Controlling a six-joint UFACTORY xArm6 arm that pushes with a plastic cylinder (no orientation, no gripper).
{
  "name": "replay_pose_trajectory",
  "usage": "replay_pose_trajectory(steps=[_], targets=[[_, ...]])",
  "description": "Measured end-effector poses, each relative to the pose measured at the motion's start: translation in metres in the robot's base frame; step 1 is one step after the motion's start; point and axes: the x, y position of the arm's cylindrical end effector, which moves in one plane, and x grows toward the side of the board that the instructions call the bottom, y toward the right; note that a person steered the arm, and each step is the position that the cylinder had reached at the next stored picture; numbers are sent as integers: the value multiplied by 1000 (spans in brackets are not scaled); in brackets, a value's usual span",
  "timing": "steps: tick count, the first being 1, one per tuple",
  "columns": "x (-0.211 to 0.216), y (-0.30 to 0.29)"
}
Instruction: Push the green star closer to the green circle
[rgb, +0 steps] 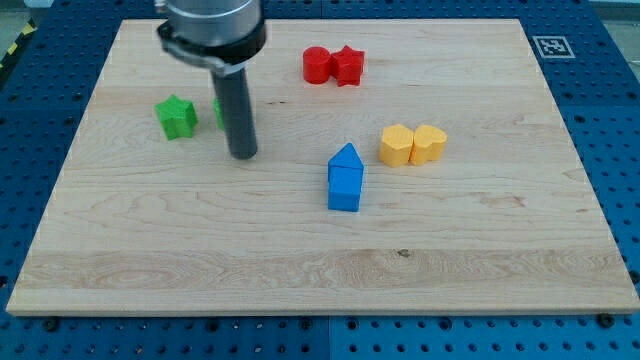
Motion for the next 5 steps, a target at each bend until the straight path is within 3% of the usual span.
replay_pose_trajectory(steps=[1, 5], targets=[[28, -35], [53, -99]])
